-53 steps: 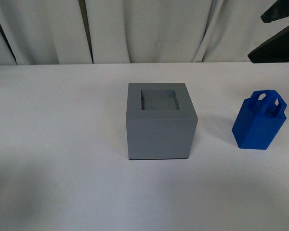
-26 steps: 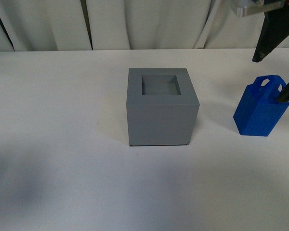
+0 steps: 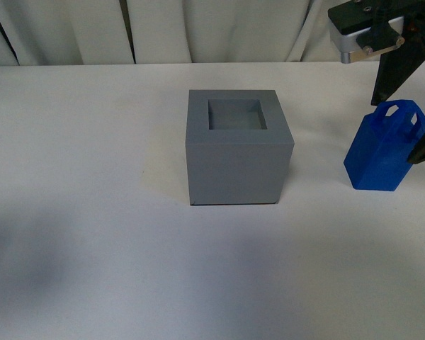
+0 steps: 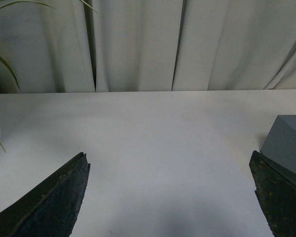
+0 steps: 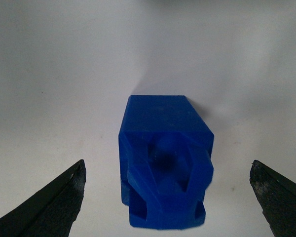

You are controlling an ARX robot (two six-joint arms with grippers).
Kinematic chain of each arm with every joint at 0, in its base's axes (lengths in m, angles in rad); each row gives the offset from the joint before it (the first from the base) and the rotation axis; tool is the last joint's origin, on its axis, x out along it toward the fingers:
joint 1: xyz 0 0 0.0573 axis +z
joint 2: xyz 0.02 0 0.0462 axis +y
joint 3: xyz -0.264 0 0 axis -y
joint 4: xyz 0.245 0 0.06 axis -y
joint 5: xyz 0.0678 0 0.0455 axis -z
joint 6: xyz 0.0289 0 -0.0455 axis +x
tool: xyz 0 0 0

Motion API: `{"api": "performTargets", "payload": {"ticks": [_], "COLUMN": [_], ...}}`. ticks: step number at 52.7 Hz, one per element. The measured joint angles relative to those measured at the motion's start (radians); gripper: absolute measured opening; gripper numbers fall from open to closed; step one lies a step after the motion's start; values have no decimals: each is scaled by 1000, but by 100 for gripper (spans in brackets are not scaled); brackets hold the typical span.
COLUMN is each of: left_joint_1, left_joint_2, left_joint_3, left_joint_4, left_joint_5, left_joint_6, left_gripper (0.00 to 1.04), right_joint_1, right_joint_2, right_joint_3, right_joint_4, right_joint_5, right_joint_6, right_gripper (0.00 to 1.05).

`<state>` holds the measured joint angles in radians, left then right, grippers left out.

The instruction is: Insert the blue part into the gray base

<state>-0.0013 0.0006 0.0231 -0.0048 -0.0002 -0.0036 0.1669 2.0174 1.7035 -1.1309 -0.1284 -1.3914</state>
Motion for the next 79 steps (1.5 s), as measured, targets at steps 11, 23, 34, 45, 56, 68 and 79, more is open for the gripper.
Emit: {"api": "performTargets", "payload": {"ticks": [11,23,34,45,56,68,79], "left_joint_1": [0,0,0,0,0,0,0], "left_joint_2": [0,0,0,0,0,0,0], "left_joint_3": [0,0,0,0,0,0,0], "left_joint_4": [0,0,0,0,0,0,0], "left_joint_5": [0,0,0,0,0,0,0], "left_joint_6": [0,0,0,0,0,0,0], "left_gripper": [99,99,99,99,99,99,99], "right_joint_1": [11,17,16,16,19,56,117], "right_joint_2": [21,30,36,36,36,36,36], "right_joint_3": [-10,-18,-20,-31,-7,144,299], "right_joint_4": [22,37,48,55,26,-76,-169], "right_joint_5": [5,19,27,25,-6,-97,-158], "right_joint_6": [1,2,4,4,8,41,84], "right_gripper": [97,97,91,54,47,47,47]}}
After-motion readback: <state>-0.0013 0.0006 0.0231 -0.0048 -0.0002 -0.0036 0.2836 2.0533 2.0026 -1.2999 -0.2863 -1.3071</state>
